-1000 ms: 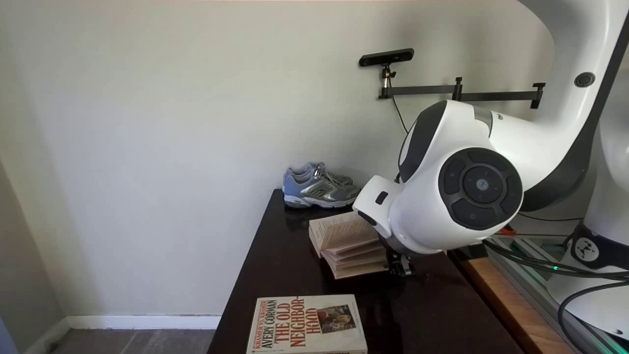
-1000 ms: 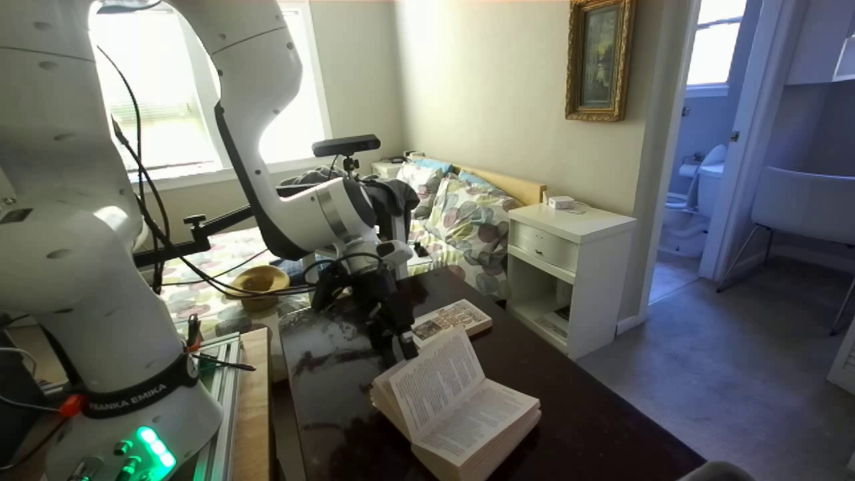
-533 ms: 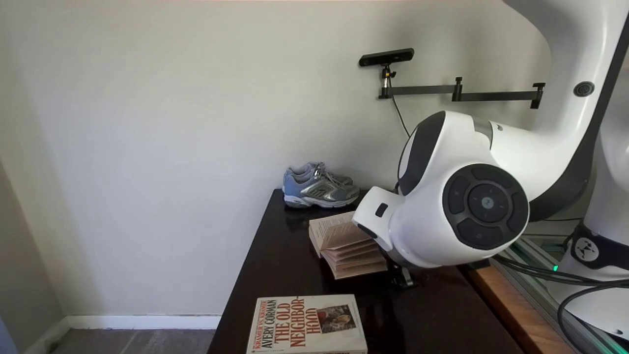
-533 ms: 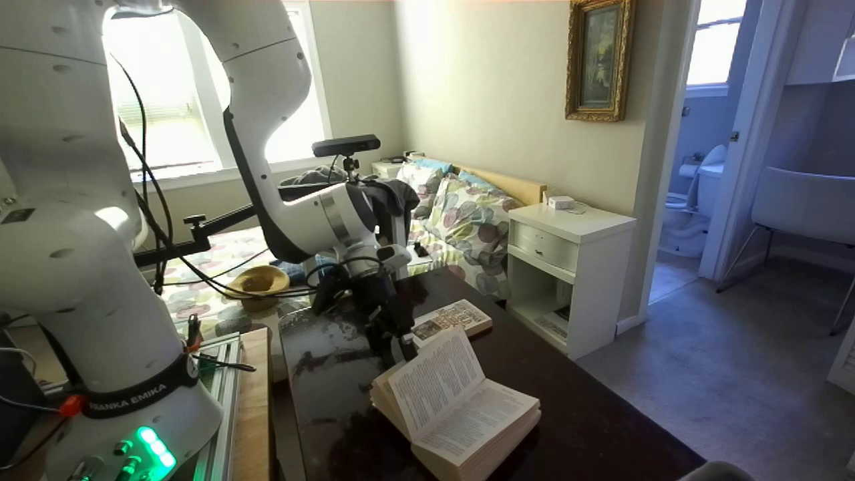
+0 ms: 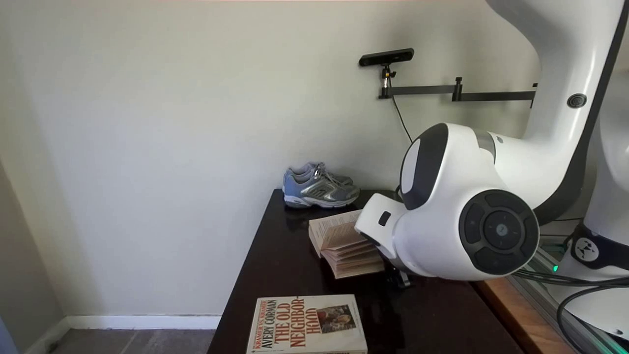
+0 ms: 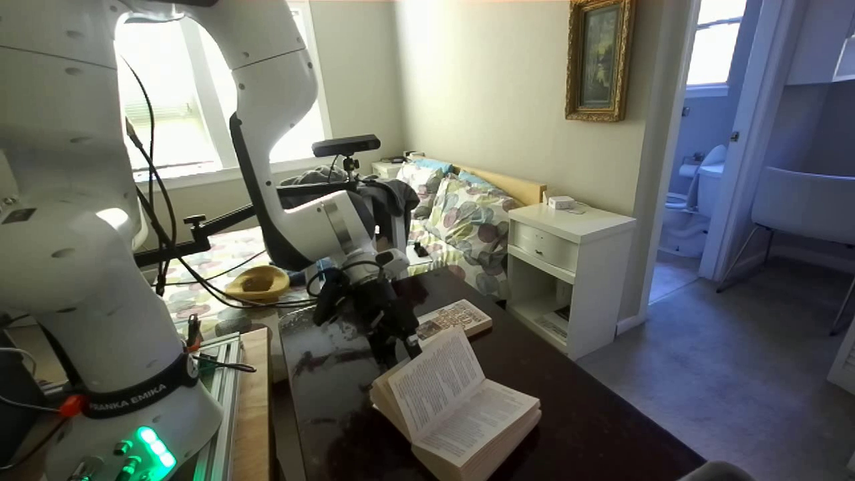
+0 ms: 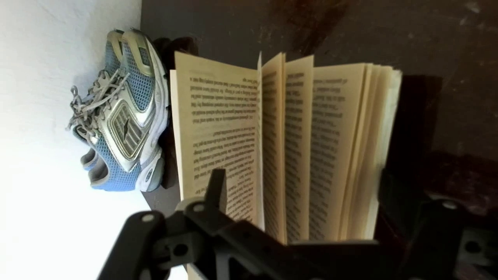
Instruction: Close the open book.
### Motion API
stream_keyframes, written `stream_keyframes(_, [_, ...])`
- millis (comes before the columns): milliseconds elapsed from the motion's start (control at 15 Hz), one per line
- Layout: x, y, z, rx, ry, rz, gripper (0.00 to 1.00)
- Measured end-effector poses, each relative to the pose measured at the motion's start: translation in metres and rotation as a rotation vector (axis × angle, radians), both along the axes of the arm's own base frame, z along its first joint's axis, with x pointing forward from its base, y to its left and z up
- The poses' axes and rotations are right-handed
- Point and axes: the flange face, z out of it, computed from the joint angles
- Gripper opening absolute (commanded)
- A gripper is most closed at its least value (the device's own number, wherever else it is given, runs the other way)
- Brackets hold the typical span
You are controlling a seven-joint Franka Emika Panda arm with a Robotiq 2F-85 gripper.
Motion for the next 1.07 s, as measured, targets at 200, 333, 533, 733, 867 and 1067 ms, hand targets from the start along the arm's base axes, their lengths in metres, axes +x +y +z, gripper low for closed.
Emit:
stream_keyframes(200, [-0.0020, -0.0006, -0.0039, -0.020, 0.003, 0.011, 1.00])
stream_keyframes(333, [-0.0027, -0.0014, -0.0048, -0.034, 0.003, 0.015, 1.00])
stream_keyframes(533, [-0.0021, -0.0021, -0.0040, -0.049, -0.004, 0.014, 1.00])
stream_keyframes(733, [0.0000, -0.0003, -0.0030, -0.048, -0.016, 0.015, 1.00])
stream_keyframes(867, [0.0024, 0.0031, -0.0024, -0.045, -0.022, 0.021, 1.00])
stream_keyframes(1067, [0.0035, 0.0069, -0.0038, -0.042, -0.024, 0.027, 1.00])
